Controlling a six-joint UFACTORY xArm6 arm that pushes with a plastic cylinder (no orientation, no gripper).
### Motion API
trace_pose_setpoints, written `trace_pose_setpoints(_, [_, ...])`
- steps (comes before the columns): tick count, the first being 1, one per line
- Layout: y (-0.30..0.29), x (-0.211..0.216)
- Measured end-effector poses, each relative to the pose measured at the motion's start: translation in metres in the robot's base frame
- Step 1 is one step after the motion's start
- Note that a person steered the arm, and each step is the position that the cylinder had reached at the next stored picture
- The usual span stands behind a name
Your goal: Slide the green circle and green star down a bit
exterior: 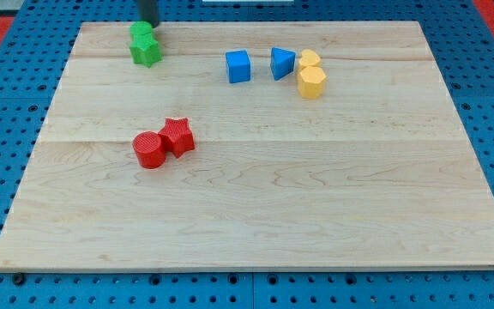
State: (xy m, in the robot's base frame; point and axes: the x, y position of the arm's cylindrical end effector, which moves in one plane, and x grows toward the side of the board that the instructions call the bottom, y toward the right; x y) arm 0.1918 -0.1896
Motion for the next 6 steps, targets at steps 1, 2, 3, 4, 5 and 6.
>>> trace_pose_setpoints(1, [-0.034,0.000])
trace_pose_setpoints(2, [-0.037,0.012])
trace_pose_setpoints(3, [-0.010,0.014])
trace_pose_setpoints(4, [0.002,0.014])
trace_pose_setpoints(5, [0.003,0.031])
trace_pose_setpoints(6, [0.003,0.056])
